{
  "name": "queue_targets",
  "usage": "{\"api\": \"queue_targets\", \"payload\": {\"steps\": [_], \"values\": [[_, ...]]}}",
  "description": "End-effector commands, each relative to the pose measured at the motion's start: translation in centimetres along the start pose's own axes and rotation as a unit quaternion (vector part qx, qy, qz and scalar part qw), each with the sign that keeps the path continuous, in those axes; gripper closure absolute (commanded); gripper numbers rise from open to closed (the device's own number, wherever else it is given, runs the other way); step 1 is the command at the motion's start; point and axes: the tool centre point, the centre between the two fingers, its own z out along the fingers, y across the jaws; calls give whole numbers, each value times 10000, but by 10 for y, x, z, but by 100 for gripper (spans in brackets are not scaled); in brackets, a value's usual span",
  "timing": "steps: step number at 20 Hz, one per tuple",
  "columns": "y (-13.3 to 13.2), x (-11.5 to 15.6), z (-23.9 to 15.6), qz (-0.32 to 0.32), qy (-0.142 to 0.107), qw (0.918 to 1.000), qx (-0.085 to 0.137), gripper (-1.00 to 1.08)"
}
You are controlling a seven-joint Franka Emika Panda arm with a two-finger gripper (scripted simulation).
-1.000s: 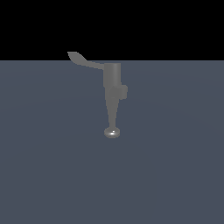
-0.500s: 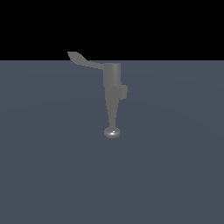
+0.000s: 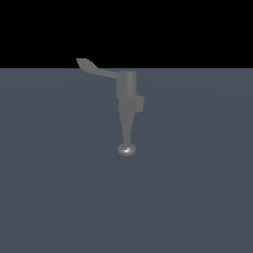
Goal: Turn on the faucet by rotating a designated handle.
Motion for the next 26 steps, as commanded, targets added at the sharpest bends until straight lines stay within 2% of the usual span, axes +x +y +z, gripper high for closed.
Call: {"api": "queue_targets", "payload": {"steps": [1, 7, 13, 20, 26], "values": [[-9, 9, 6, 278, 15, 9996, -13, 108], [-30, 29, 21, 921, 42, 9957, -26, 108], [-51, 47, 38, 1553, 57, 9879, -12, 108], [-77, 67, 60, 2278, 51, 9737, 33, 108], [-99, 81, 80, 2890, 21, 9573, 93, 108]]}}
